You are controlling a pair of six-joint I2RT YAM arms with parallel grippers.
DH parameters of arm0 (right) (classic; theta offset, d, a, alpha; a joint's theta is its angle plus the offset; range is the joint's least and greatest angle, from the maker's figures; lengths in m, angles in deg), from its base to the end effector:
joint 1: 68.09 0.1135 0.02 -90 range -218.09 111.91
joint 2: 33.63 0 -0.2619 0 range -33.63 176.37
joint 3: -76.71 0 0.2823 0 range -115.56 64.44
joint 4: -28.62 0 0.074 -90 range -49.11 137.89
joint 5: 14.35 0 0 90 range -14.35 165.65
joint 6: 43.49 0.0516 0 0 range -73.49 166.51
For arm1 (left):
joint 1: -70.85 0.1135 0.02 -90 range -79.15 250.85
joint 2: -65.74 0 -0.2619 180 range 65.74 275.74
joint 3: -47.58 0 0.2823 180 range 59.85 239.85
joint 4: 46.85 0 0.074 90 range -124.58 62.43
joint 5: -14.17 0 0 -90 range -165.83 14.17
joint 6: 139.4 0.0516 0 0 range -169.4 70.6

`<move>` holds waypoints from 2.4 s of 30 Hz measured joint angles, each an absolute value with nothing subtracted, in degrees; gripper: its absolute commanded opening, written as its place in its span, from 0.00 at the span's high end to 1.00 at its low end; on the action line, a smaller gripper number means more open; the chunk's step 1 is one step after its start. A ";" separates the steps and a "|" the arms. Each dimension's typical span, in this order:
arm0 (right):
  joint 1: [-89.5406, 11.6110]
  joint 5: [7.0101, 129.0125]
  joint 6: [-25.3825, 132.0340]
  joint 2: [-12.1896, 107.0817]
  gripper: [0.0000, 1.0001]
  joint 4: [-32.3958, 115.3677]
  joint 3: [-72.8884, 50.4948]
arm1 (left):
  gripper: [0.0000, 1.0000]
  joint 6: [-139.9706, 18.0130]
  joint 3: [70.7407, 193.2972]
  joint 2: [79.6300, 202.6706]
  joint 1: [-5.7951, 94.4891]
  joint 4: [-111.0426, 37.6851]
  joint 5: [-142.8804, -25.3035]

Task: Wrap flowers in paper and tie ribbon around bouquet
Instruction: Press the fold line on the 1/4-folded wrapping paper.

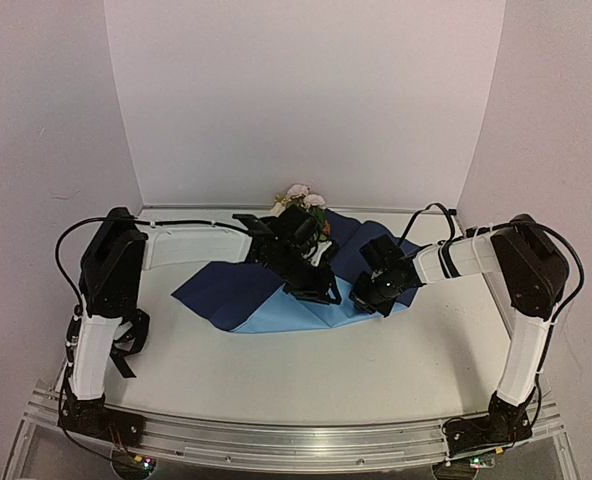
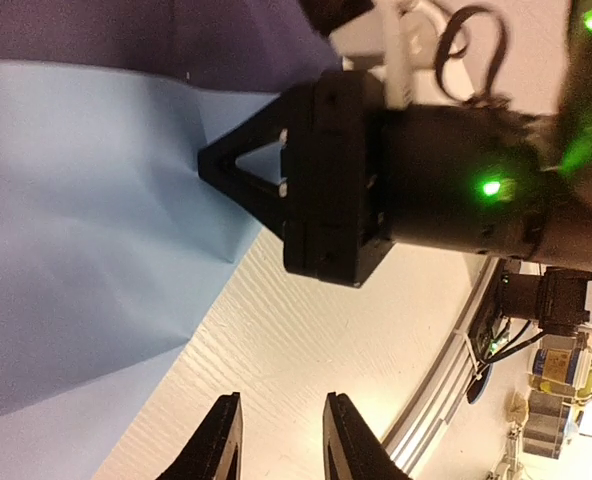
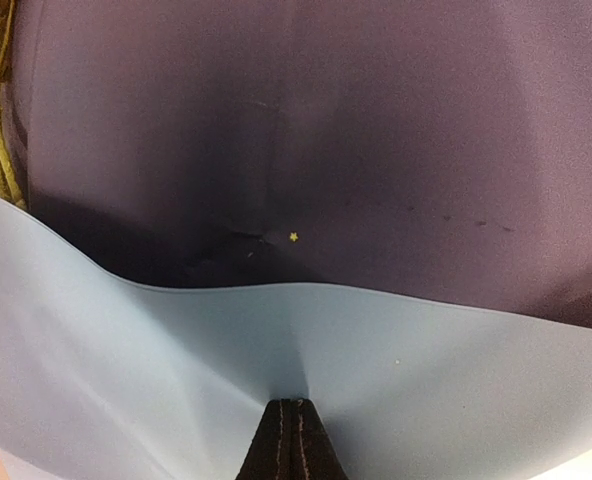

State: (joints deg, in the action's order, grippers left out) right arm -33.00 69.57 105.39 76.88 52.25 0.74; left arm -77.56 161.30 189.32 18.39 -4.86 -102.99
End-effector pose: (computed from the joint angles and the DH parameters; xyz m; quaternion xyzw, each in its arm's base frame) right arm 0.3327 0.2404 0.0923 0.1837 0.9427 0.2350 0.1495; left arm 0.2964 -0.4243 0.1891 0.2684 0.8819 -0.3747 0.0987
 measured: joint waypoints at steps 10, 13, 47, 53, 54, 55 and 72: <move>-33.00 69.54 105.58 76.93 1.00 52.22 0.74 | 0.75 -85.72 155.27 193.00 18.54 -13.44 -104.17; -33.00 69.54 105.60 76.93 1.00 52.21 0.76 | 0.75 -87.21 154.33 193.13 18.68 -15.76 -104.32; -33.25 68.67 106.65 76.78 1.00 47.34 2.95 | 0.78 -89.13 149.15 195.09 18.66 -20.08 -105.47; -33.63 68.12 106.69 76.51 1.00 46.12 3.78 | 0.78 -88.63 147.84 194.37 18.66 -21.18 -104.64; -33.70 67.94 106.69 76.50 1.00 46.03 3.84 | 0.78 -88.61 147.59 194.17 18.66 -21.15 -104.48; -33.77 67.82 106.69 76.49 1.00 45.93 3.86 | 0.78 -88.60 147.38 193.97 18.69 -21.11 -104.35; -34.33 66.49 106.69 76.43 1.00 44.62 4.52 | 0.79 -88.34 140.66 188.95 20.60 -19.64 -102.77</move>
State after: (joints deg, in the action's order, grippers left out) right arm -34.33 66.49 106.69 76.43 44.62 4.52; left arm -88.34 140.66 188.95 20.60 -19.64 -102.77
